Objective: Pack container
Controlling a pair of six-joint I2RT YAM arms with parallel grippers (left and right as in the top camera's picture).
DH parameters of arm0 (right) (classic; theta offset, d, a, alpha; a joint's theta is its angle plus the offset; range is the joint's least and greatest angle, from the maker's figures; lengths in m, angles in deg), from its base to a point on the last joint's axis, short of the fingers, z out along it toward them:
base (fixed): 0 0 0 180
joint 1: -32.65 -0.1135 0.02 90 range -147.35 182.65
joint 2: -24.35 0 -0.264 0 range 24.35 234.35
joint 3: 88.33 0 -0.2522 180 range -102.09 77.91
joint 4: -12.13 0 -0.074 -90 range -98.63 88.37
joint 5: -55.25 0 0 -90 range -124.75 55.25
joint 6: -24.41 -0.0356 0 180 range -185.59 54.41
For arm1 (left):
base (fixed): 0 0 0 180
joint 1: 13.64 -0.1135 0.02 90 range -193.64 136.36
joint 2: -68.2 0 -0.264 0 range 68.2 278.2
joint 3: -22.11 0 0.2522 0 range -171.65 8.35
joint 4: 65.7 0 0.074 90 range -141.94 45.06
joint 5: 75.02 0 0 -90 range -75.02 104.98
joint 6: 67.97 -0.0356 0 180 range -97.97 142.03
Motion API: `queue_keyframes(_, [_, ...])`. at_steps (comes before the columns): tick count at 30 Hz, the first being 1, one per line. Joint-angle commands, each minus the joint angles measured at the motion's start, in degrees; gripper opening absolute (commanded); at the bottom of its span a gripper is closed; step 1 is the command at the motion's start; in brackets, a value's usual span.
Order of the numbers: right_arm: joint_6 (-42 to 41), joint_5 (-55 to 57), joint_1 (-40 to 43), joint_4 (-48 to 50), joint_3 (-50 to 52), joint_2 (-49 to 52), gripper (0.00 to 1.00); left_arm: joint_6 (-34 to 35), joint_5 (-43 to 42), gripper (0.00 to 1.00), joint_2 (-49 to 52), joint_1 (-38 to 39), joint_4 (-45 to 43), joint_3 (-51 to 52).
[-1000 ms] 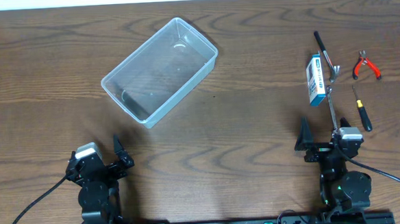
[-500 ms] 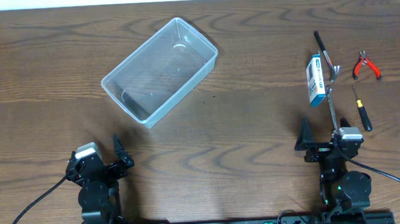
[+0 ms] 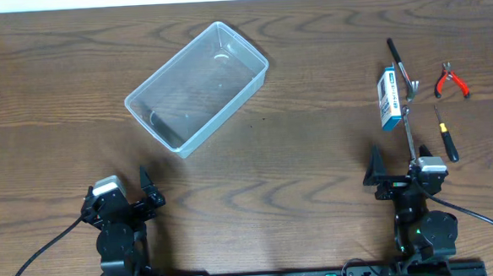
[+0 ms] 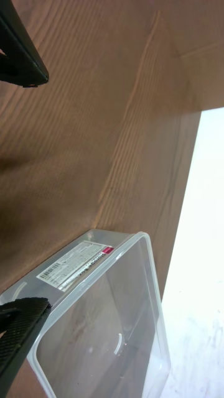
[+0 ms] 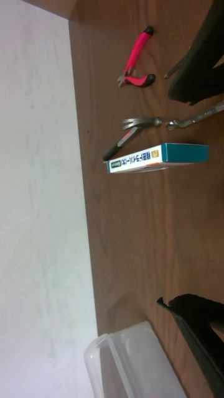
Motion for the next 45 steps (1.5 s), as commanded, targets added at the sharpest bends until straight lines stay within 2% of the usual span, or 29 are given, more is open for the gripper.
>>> queue_keyframes(1, [-0.5,0.6,0.9,0.0,0.3,-0.4,0.99,-0.9,1.0,0.98,-0.3,0.2,0.0,1.4])
queue_keyframes(17, [-0.5,0.3,0.9,0.0,0.3,-0.4,0.99,-0.9,0.9,0.98,-0.3,0.2,0.2,1.4])
queue_keyframes(21, [-0.8,-0.5,0.9,0.0,0.3,-0.4,0.99,-0.9,-0.7,0.98,-0.3,0.2,0.1,1.4])
queue_keyframes(23, [-3.1,-0.5,0.9,2.1,0.3,-0.4,0.99,-0.9,-4.5,0.98,-0.3,0.2,-1.0,0.8])
queue_keyframes(26, [-3.3,-0.3,0.9,6.4,0.0,-0.3,0.99,-0.4,-8.3,0.98,0.0,0.2,-2.6,-1.8])
queue_keyframes(32, [-2.8,2.6,0.9,12.0,-5.6,4.9,0.99,0.8,-8.5,0.98,7.2,0.2,-9.3,-11.5])
queue_keyframes(37, [-2.8,0.5,0.9,17.2,-18.5,20.4,0.99,0.8,-11.5,0.98,22.8,0.2,-12.4,-28.7])
queue_keyframes(40, [-1.9,-4.4,0.9,16.2,-32.5,34.1,0.99,0.8,-15.8,0.98,34.4,0.2,-10.4,-42.5])
queue_keyframes(43, [-1.5,-11.0,0.9,9.4,-50.4,48.7,0.99,0.8,-21.0,0.98,46.8,0.2,-2.7,-59.2])
queue_keyframes(45, [-1.5,-15.3,0.8,-0.8,-65.6,59.0,0.99,0.8,-23.4,0.98,54.5,0.2,5.8,-70.9])
